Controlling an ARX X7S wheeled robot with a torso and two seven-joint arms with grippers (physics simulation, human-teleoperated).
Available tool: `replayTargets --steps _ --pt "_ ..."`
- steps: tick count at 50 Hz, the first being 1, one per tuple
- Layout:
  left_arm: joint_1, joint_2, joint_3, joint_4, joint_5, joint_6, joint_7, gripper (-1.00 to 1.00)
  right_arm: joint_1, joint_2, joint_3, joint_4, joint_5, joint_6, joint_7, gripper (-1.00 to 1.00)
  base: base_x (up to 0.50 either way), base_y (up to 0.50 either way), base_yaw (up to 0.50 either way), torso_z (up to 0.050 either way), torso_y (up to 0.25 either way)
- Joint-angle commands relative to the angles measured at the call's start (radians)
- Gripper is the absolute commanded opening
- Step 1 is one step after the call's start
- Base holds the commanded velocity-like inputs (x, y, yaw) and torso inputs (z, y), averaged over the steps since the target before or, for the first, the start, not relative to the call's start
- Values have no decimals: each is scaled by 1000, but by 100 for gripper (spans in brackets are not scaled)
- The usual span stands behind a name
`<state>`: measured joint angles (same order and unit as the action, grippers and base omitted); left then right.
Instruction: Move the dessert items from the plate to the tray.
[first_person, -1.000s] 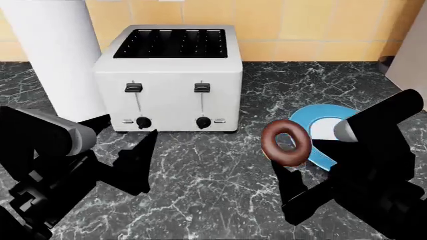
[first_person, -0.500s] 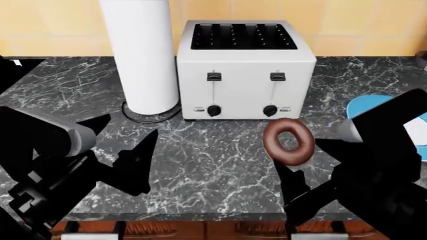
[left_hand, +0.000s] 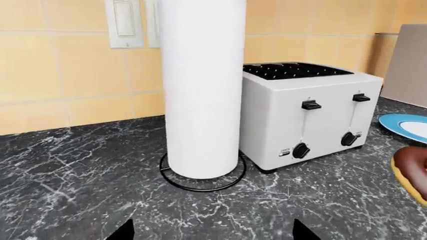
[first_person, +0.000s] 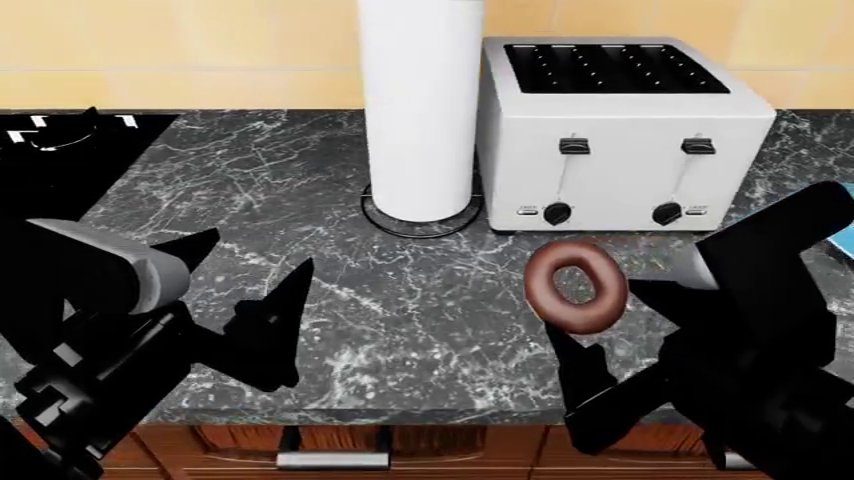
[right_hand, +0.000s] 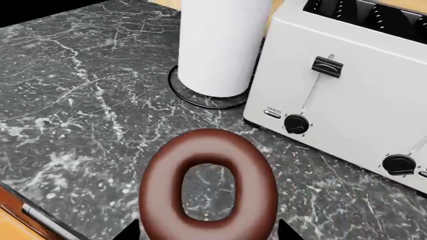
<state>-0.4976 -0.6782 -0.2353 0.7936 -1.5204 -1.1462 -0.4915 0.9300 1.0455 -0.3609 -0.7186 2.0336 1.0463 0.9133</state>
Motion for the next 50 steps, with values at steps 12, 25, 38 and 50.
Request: replayTargets --steps 12,25,38,50 --pt "-2 -12 2 2 -20 14 -14 100 12 10 1 -20 7 1 2 -100 0 500 0 0 0" --pt "-2 -19 5 2 -28 20 -22 100 20 9 -8 -15 11 0 8 -100 0 500 0 0 0" --pt "6 -19 11 0 -12 26 -16 100 15 4 -13 -9 -2 2 -2 -100 0 500 0 0 0" --pt "12 -23 9 5 -11 35 -15 100 13 7 -11 -12 -1 -6 -5 -100 0 500 0 0 0"
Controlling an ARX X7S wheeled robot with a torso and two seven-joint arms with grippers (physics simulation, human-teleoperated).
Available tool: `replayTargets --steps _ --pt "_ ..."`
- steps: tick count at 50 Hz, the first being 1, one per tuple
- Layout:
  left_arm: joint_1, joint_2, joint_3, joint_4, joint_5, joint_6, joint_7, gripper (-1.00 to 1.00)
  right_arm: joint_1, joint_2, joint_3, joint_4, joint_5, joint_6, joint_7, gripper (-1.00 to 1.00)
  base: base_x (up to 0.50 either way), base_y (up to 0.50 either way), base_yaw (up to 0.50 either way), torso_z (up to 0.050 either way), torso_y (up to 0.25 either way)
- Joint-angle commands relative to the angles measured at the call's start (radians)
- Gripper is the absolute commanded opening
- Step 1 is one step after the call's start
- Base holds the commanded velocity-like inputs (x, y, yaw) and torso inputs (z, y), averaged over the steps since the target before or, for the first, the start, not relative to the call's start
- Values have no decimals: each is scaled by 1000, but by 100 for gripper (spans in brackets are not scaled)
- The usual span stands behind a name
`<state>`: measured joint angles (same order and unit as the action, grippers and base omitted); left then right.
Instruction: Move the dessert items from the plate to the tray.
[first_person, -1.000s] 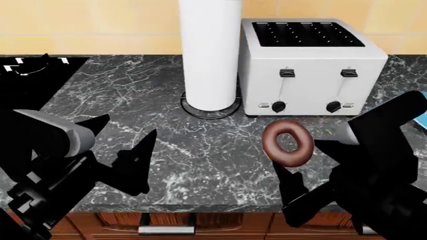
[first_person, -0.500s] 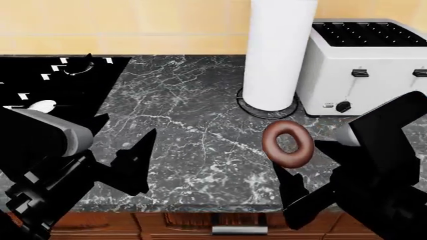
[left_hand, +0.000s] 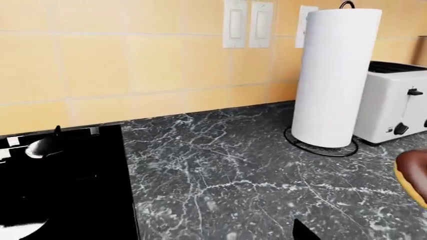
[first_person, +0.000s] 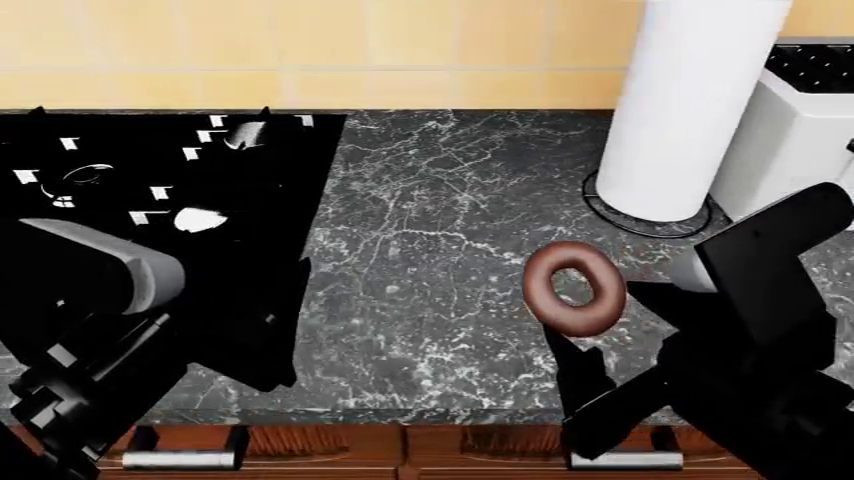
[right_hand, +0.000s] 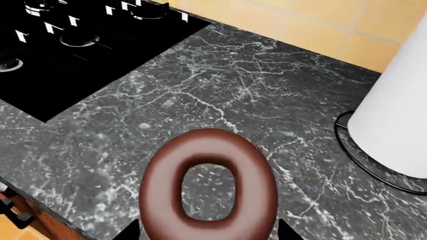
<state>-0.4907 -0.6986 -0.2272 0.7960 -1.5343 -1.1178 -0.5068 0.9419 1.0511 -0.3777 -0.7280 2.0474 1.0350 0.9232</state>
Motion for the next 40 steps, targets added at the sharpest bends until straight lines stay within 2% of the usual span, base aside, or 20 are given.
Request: replayTargets --steps 1,40 --pt "5 -3 1 2 3 7 1 100 -1 2 7 -3 -15 5 -15 -100 0 500 0 0 0" --pt "13 -18 2 11 -9 29 -11 100 9 8 1 -15 -6 -4 -10 -100 -2 500 0 0 0"
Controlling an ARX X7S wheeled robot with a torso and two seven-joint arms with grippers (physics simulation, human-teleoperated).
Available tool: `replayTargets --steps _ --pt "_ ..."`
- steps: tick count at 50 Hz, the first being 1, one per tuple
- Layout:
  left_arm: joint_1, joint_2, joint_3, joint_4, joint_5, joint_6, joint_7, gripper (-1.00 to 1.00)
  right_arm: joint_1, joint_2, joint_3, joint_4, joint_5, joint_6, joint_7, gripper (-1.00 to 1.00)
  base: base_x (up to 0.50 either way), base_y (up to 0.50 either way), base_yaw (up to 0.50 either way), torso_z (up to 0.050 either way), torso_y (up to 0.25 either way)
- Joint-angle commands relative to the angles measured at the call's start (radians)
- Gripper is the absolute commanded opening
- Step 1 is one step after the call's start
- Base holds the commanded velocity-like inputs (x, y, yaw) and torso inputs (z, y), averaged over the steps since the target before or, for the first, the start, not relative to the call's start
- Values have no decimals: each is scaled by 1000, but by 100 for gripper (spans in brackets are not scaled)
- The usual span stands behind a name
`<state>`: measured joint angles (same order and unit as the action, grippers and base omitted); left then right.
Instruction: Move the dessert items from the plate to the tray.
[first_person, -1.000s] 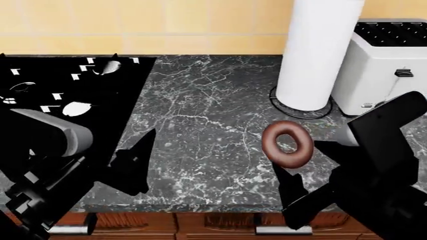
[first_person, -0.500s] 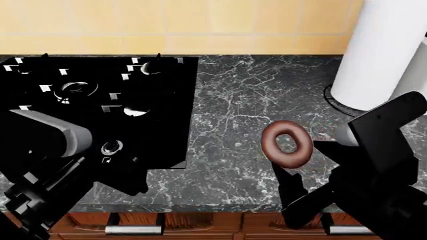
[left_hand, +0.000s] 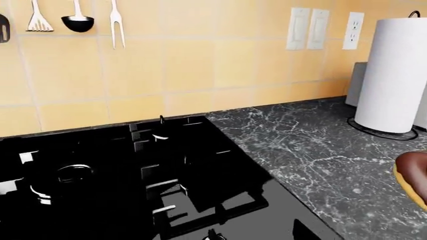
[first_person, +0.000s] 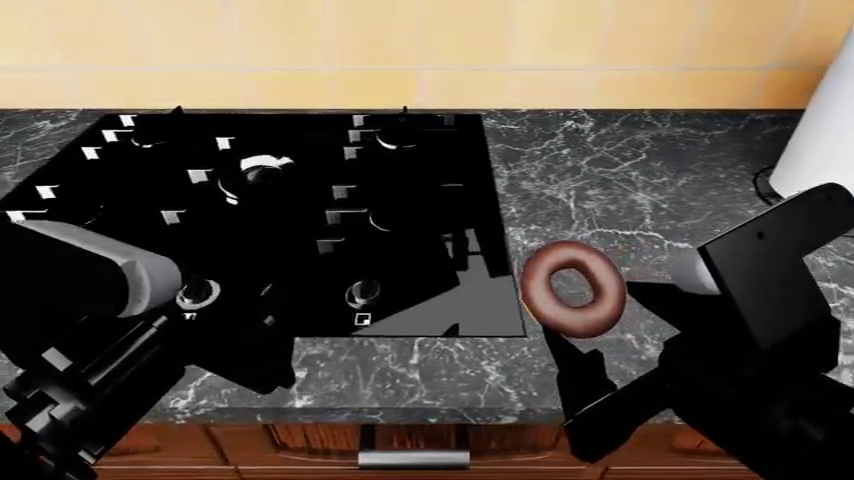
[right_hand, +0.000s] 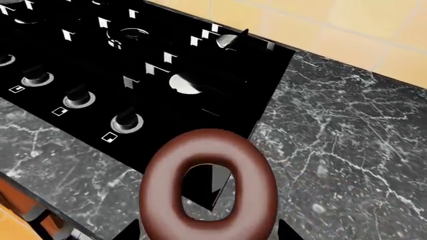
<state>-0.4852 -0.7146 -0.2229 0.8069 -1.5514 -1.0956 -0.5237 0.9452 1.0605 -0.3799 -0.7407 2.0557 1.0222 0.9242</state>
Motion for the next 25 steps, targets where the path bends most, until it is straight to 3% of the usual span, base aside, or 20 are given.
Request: replayTargets --steps 1,25 --pt "7 -3 -2 0 7 7 6 100 6 -1 3 -1 -14 9 -11 -100 -8 500 0 0 0" --pt "16 -8 1 -2 12 19 6 100 6 -1 -5 -6 -17 4 -4 -100 -11 500 0 0 0"
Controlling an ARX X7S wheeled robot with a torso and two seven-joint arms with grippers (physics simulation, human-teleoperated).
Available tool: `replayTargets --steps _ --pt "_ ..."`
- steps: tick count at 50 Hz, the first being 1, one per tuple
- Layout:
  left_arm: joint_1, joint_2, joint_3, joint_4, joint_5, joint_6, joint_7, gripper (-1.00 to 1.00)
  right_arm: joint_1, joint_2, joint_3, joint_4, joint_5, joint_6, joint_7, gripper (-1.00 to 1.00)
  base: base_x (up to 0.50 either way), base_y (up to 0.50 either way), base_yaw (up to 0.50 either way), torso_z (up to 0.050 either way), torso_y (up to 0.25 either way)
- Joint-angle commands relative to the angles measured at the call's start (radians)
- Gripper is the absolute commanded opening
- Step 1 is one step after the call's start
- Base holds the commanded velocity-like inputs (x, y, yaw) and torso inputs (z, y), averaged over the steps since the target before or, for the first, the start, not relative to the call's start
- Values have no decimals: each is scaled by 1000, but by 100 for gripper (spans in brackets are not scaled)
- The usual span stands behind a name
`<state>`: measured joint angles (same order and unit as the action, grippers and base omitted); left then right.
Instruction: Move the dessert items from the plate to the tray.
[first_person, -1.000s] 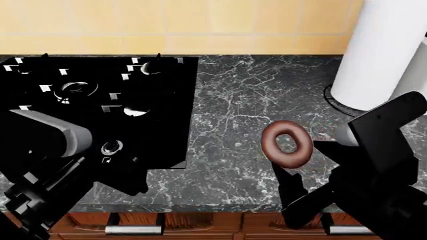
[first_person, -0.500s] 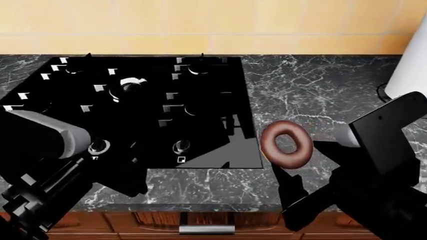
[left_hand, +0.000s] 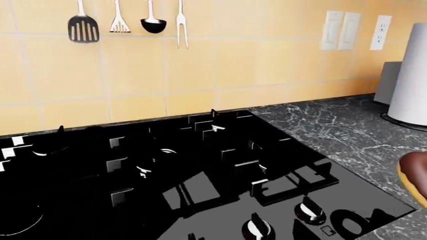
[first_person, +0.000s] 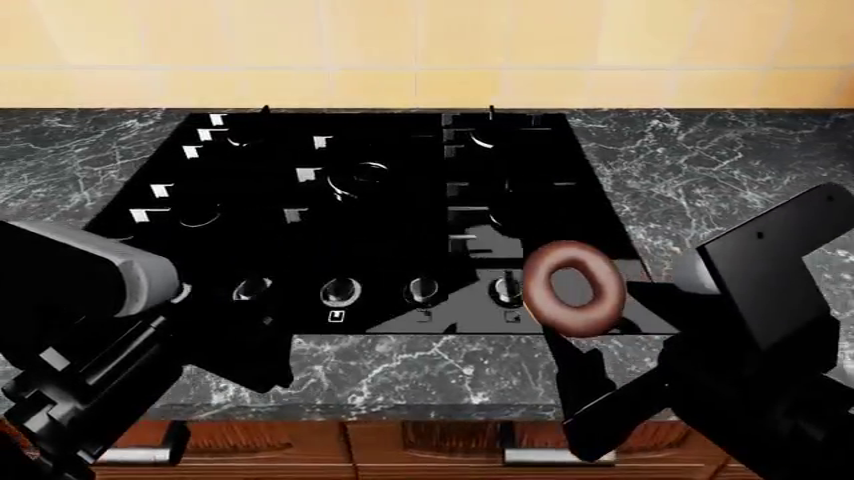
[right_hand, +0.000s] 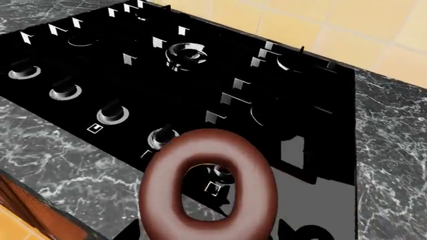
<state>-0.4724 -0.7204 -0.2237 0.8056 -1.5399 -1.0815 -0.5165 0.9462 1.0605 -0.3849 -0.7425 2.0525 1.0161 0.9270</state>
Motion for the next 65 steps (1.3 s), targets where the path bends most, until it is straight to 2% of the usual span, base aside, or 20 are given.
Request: replayTargets --steps 1,65 --pt "2 -3 3 0 -1 5 -3 100 6 -1 -1 -5 -14 11 -6 -100 -8 500 0 0 0" --pt "10 -27 4 9 -26 40 -26 100 11 7 -7 -17 -11 0 -10 -100 -11 500 0 0 0"
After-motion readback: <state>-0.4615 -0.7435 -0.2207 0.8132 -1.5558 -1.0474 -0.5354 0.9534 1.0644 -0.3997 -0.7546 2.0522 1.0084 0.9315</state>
